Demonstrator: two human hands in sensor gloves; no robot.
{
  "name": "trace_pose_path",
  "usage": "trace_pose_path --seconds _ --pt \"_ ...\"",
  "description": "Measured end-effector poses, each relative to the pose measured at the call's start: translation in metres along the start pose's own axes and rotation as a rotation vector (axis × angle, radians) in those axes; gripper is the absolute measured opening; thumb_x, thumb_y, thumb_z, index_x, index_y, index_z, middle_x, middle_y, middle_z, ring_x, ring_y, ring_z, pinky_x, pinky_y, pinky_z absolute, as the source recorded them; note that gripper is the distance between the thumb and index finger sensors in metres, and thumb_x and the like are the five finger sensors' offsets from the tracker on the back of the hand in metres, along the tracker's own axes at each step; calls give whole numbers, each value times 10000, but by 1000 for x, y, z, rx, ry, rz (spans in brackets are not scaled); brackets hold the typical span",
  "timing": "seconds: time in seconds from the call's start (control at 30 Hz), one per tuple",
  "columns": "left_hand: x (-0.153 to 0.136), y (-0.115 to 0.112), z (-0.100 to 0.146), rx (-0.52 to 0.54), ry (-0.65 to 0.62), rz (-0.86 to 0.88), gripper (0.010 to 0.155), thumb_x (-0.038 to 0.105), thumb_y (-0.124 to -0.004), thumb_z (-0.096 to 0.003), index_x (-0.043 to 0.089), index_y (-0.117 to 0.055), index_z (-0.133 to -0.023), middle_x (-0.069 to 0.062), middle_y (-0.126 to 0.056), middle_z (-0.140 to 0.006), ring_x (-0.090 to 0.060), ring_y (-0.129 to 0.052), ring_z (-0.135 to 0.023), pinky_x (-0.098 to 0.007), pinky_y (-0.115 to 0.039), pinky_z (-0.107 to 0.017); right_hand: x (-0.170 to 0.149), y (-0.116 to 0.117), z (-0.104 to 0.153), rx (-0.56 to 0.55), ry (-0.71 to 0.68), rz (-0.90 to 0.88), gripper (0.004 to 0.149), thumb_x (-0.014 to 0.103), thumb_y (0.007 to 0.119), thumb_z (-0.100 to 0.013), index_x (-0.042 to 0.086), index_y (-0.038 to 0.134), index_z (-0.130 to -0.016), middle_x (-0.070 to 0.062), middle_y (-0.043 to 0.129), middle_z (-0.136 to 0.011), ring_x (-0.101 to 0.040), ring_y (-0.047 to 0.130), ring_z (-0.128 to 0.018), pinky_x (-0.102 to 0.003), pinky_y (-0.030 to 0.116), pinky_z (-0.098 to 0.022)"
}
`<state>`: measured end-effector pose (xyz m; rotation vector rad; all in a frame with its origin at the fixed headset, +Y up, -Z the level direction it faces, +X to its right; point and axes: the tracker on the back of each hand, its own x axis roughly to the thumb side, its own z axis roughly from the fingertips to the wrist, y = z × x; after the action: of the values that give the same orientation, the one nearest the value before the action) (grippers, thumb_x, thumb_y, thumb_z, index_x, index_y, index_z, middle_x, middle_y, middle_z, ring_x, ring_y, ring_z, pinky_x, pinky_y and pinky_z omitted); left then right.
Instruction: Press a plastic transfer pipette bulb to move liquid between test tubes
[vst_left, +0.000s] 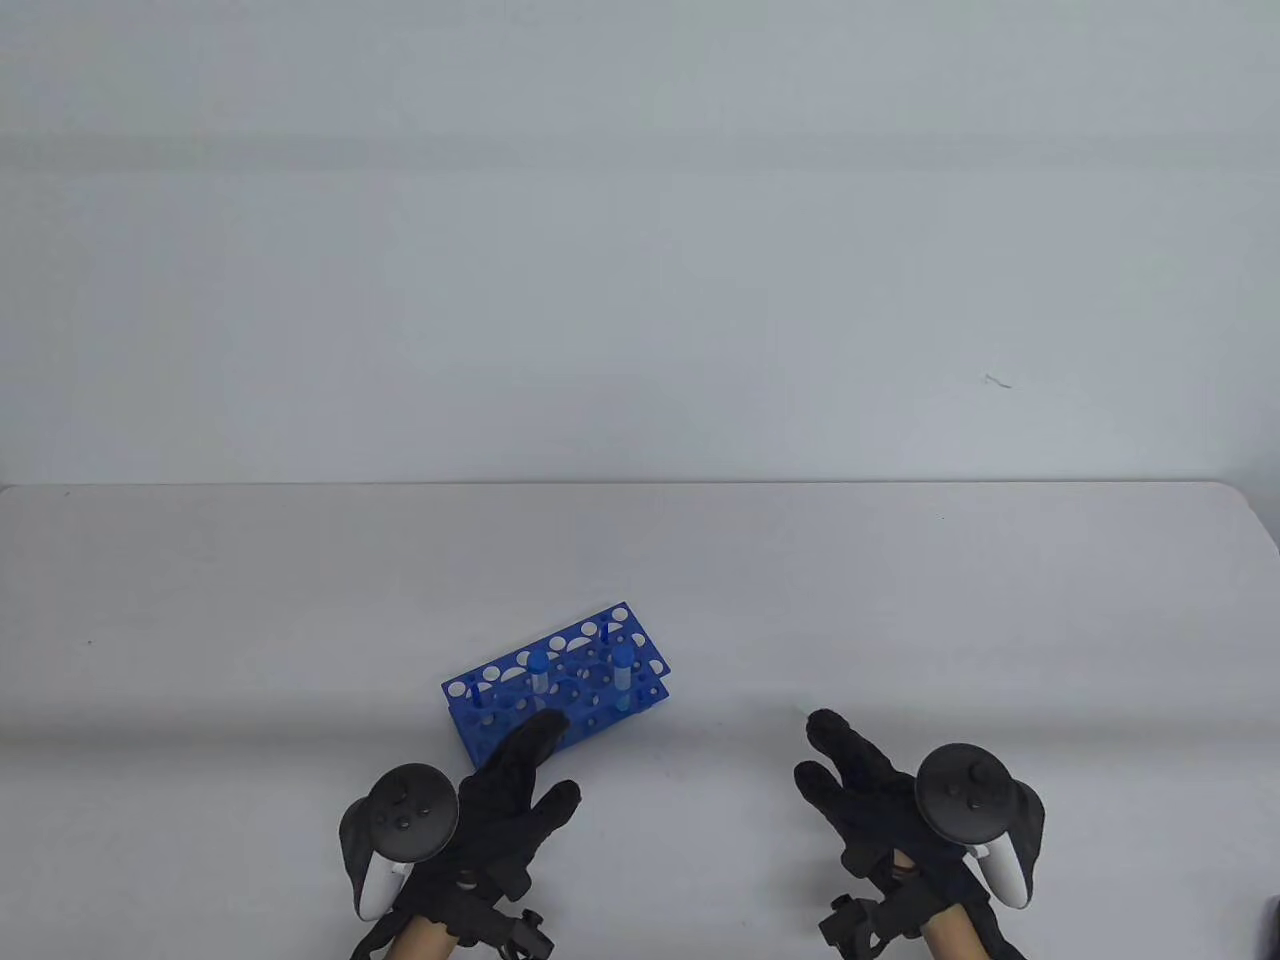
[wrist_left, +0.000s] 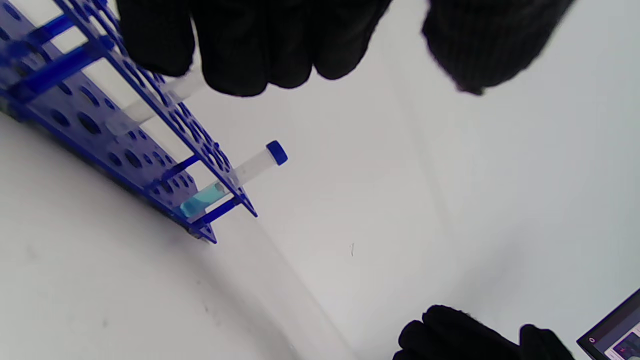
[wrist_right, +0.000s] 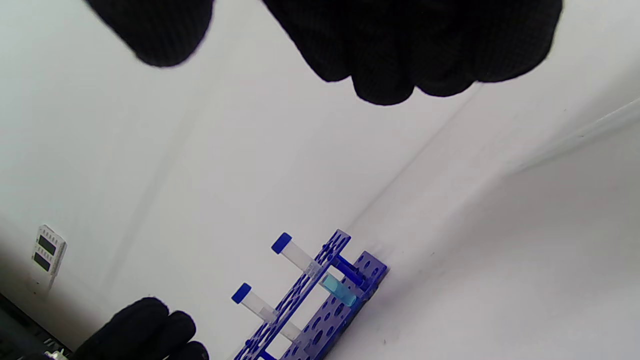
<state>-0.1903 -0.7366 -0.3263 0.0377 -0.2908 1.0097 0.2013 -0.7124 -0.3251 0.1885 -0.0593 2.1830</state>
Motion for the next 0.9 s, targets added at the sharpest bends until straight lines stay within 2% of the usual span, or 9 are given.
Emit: trace_pose_path --seconds 0.9 --pt "0 -1 -1 -11 -10 7 829 648 -638 -450 271 -441 -1162 -63 -485 -1239 -303 -593 -1104 -550 -571 -811 1 0 0 7 -3 4 759 506 721 -435 32 623 -1020 -269 703 -1056 -534 663 -936 -603 659 -618"
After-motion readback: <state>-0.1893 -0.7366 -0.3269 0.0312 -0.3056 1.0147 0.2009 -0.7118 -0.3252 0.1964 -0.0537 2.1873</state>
